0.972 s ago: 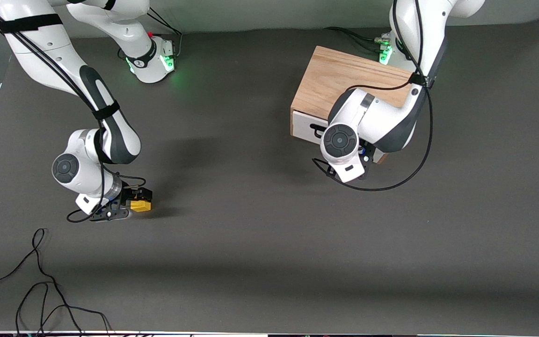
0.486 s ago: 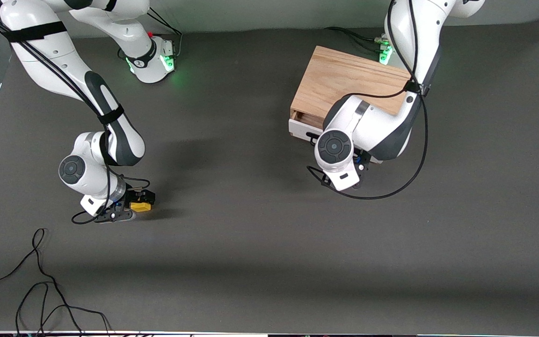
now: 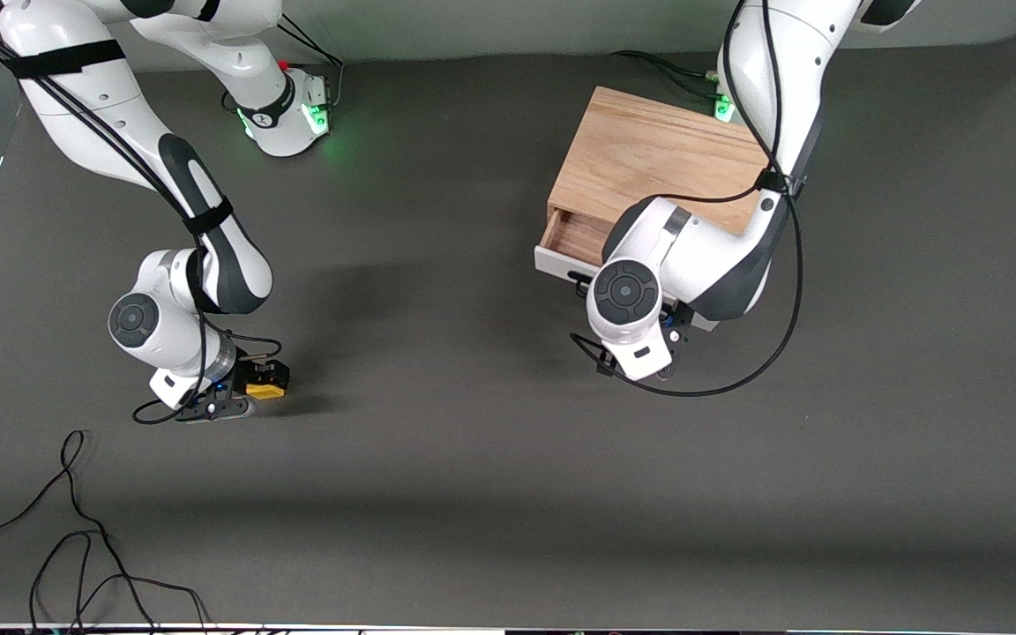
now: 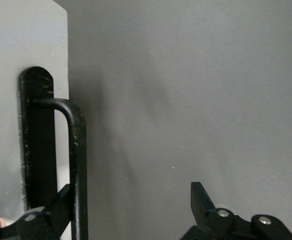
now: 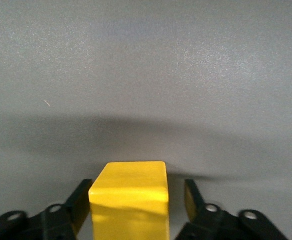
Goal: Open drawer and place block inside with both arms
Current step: 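Pull the drawer open with the left gripper while the right gripper grasps the cube, then carry the cube over the drawer with the right gripper while the left gripper withdraws, then lower the yellow cube into the drawer with the right gripper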
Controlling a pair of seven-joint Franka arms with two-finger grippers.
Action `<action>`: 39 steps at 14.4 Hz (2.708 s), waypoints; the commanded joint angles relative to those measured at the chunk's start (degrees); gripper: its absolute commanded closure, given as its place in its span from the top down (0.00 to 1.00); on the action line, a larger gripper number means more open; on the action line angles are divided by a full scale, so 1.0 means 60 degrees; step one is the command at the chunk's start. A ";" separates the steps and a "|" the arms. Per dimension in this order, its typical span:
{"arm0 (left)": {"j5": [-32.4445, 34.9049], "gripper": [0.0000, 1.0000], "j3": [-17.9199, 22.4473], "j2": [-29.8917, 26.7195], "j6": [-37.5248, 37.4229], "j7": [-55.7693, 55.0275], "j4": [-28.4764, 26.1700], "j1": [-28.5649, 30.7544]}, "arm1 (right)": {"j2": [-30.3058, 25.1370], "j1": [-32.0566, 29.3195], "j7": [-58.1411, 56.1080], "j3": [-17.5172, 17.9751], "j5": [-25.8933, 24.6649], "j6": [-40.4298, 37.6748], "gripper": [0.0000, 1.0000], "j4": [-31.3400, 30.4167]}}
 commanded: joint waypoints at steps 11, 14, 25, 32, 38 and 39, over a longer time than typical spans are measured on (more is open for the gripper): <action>0.0503 1.00 0.0141 0.0414 0.1375 -0.0086 0.1639 -0.0015 | -0.1156 0.0066 0.0478 0.0019 0.0229 -0.5919 0.11 0.3495; 0.0489 1.00 0.0126 -0.0258 -0.0262 0.0671 0.2063 0.0334 | -0.1347 0.0081 0.0521 0.0164 0.0229 -0.7502 0.15 0.4915; -0.0185 1.00 0.0097 -0.3919 -0.4429 1.0073 0.0238 0.3440 | -0.0983 0.0444 0.8762 0.4541 -0.0077 -0.8680 0.15 0.7672; -0.0156 1.00 0.0141 -0.5634 -0.4152 1.3901 -0.1652 0.4438 | 0.1096 0.4077 1.2079 0.4648 -0.1835 -0.6648 0.15 0.8465; 0.0281 1.00 0.0126 -0.6781 -0.3023 1.6023 -0.3254 0.4424 | 0.2664 0.5134 1.3353 0.4619 -0.3182 -0.5193 0.14 0.8363; 0.0544 1.00 0.0126 -0.6722 -0.2964 1.6695 -0.3181 0.4424 | 0.2928 0.5207 1.3586 0.4619 -0.3387 -0.5149 0.14 0.8392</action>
